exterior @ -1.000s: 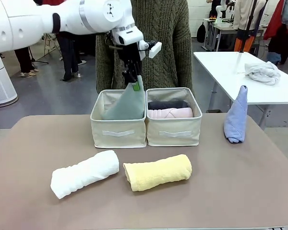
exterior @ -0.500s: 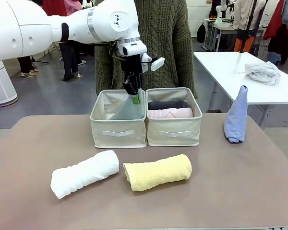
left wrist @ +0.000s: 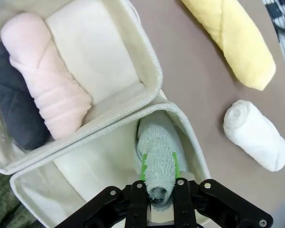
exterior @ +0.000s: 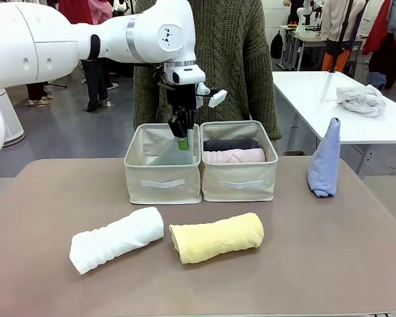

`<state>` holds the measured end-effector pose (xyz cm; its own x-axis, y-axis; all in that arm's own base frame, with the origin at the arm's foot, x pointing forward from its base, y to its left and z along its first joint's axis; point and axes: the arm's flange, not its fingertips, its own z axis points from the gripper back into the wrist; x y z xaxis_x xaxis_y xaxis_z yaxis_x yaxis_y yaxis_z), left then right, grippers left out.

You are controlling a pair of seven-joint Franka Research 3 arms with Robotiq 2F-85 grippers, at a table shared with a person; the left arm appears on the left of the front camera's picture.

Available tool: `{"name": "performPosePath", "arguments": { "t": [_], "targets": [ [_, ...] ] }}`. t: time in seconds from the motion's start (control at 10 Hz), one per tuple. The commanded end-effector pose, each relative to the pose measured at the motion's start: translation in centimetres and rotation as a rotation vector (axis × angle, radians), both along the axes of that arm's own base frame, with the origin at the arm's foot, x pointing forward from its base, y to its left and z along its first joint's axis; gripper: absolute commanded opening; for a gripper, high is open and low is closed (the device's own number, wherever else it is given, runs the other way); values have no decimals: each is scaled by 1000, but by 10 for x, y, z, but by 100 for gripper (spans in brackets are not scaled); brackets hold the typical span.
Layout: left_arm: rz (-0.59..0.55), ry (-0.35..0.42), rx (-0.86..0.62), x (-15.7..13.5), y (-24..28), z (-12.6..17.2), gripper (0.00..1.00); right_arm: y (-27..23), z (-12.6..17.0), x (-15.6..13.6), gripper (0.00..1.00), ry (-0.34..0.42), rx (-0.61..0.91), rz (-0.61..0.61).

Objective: Sort the towels based on their folding style.
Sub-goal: Pick up one triangle-folded towel and place it in the left Fabric basket.

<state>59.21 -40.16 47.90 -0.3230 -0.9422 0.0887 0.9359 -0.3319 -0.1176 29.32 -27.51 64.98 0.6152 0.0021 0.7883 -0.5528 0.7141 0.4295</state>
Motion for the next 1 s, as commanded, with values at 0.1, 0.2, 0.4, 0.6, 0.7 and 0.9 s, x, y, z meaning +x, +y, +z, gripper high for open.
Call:
{"name": "performPosePath", "arguments": {
  "t": [0.1,0.2,0.4,0.6,0.7,0.9],
  "targets": [
    [74,14,56,6,-12,-16,16,0,-1,1,100,-26,16,9],
    [80,17,62,6,-13,-18,16,0,-1,1,100,-26,16,9],
    [75,17,73,5,-14,-19,72,0,-1,1,100,-26,16,9],
    [73,11,67,5,-13,-15,100,0,-1,1,100,-26,16,9],
    [71,8,66,3,-13,-13,76,0,-1,1,100,-26,16,9],
    [45,15,56,0,-11,-3,100,0,-1,1,100,-26,16,9]
  ]
}}
